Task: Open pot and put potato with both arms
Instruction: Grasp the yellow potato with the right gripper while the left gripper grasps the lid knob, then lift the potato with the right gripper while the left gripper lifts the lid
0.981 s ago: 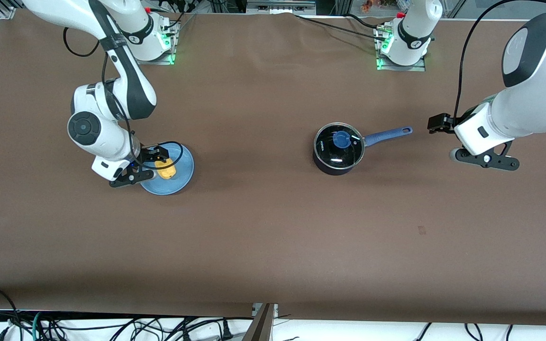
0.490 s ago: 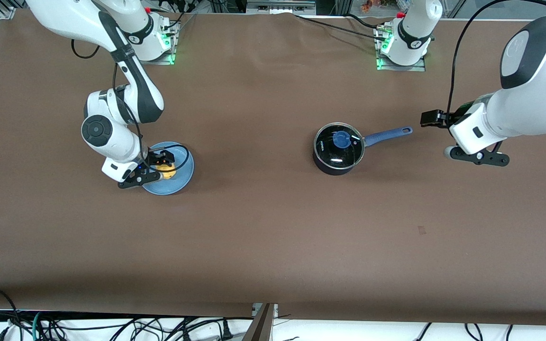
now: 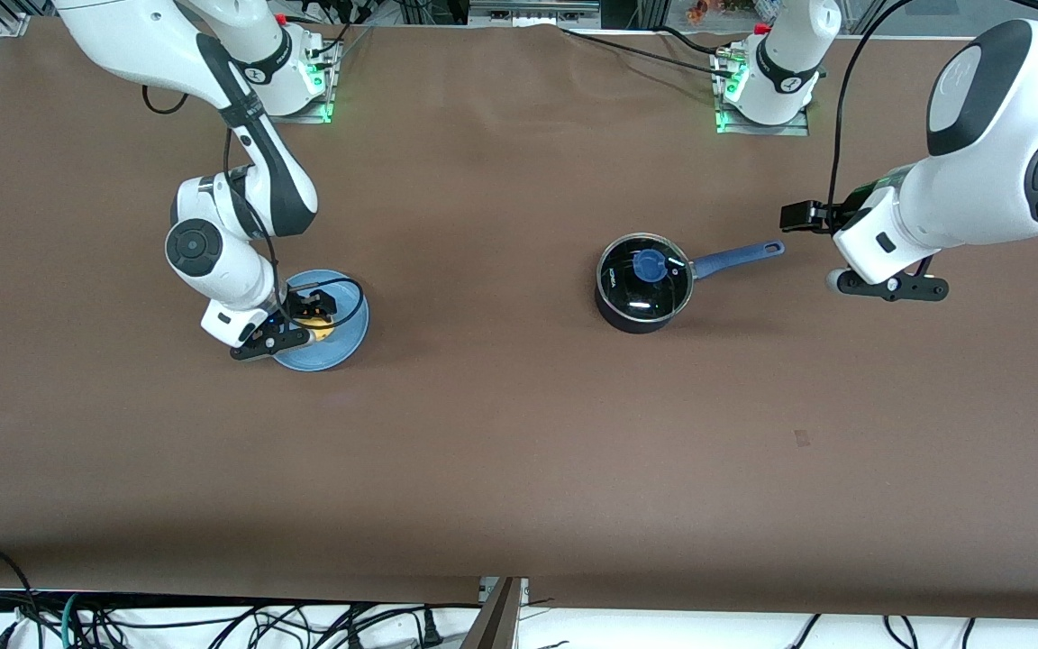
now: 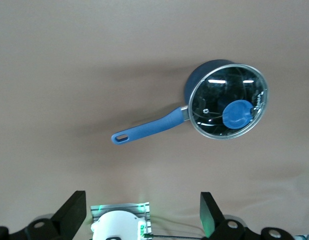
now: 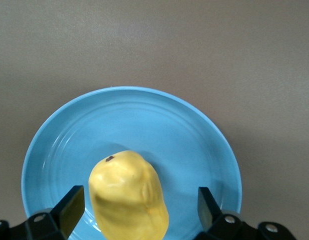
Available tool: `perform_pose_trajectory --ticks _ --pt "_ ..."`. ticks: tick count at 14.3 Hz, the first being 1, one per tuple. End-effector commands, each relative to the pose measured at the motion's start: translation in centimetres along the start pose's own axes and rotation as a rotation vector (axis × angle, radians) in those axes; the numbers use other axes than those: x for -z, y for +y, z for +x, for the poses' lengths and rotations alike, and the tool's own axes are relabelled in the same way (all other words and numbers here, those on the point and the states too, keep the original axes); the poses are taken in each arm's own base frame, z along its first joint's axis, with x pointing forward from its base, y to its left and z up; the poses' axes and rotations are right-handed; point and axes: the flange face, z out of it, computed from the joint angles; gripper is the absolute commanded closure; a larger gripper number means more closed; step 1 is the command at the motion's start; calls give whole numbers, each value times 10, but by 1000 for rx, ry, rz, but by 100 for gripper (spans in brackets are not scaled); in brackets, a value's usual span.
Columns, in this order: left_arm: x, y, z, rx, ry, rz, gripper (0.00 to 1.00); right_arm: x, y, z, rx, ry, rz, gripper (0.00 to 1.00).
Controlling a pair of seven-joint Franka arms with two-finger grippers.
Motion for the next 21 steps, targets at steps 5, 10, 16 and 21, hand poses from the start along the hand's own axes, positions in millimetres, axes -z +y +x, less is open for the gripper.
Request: perform_pose_trajectory --ticks 5,10,16,21 --pt "-53 89 -11 81 56 -41 0 -7 -10 -6 2 16 1 0" --pt "-123 118 0 110 141 -55 0 -20 -10 -14 2 30 0 0" --pt "-175 140 8 225 152 -74 0 -21 -10 -15 2 25 0 2" --pt "-227 163 14 299 185 -55 0 -22 -10 -15 2 25 0 27"
